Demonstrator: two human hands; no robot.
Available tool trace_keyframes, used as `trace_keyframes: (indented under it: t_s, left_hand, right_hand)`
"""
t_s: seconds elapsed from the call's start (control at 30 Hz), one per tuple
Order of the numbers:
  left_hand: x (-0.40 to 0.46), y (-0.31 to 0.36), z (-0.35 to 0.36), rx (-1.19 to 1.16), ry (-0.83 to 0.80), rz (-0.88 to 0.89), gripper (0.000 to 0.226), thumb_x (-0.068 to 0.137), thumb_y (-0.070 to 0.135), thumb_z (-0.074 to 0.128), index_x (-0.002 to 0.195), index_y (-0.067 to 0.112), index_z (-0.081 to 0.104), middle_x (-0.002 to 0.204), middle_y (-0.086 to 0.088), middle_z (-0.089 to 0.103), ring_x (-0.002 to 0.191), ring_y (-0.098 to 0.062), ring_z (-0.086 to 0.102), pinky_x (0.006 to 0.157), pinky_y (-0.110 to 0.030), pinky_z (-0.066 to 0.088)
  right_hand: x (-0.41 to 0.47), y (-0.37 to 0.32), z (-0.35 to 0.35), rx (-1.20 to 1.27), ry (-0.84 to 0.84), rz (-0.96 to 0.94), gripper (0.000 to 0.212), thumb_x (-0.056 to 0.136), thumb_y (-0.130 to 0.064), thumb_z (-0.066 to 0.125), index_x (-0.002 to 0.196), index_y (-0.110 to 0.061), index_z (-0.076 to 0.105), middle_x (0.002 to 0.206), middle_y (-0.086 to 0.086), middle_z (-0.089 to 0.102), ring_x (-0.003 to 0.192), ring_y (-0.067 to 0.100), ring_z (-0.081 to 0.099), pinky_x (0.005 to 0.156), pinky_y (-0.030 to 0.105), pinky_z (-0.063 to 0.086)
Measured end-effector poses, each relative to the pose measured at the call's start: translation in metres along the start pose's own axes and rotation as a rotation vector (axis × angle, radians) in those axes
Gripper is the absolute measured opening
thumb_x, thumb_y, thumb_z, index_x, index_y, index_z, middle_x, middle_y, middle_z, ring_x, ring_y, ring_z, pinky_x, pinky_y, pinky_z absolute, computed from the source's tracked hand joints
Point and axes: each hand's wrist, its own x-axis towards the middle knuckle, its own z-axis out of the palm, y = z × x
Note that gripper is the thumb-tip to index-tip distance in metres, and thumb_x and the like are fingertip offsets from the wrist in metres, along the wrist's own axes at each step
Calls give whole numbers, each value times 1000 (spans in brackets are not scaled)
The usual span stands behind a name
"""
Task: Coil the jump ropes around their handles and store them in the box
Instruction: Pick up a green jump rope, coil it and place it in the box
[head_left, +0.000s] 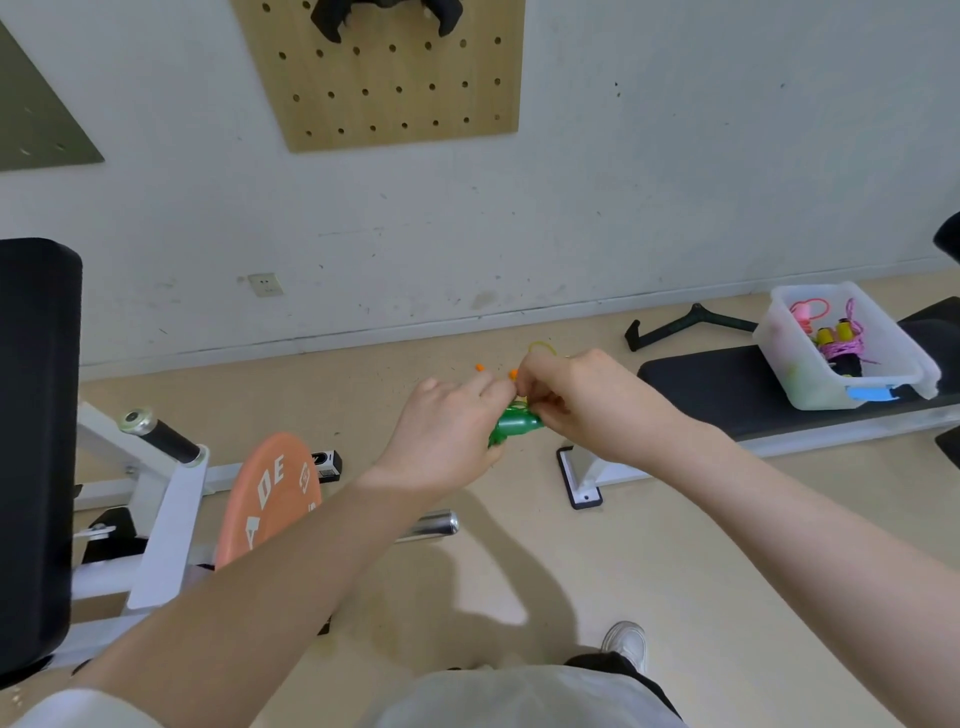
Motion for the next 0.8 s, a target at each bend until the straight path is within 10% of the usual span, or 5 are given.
trace_keyframes:
  t_s: [0.17, 0.4, 0.8]
  left_hand:
    - [1, -7, -4, -101, -6, 42, 27, 77, 19, 61, 104, 14, 57, 93, -5, 58, 83, -33, 60, 70, -35, 35]
    - [4, -16, 1, 35, 166, 79, 34, 59, 23, 67, 90, 18, 54, 75, 0, 59, 57, -26, 58, 57, -31, 42]
    - [10, -11, -4, 103, 178, 15, 41, 43, 12, 83, 78, 16, 62, 65, 1, 56, 56, -24, 57, 60, -31, 25]
  right_hand:
    - [-4, 1, -6, 196, -9, -101, 10, 82, -7, 52, 88, -16, 51, 77, 7, 63, 64, 26, 53, 61, 33, 44]
    - [8, -2, 12, 828, 130, 485, 26, 80, 1, 57, 80, -23, 47, 72, 0, 55, 71, 19, 50, 71, 36, 43]
    - [11, -9, 5, 81, 158, 152, 17, 80, 1, 56, 83, -8, 70, 98, 5, 62, 74, 27, 57, 74, 38, 47]
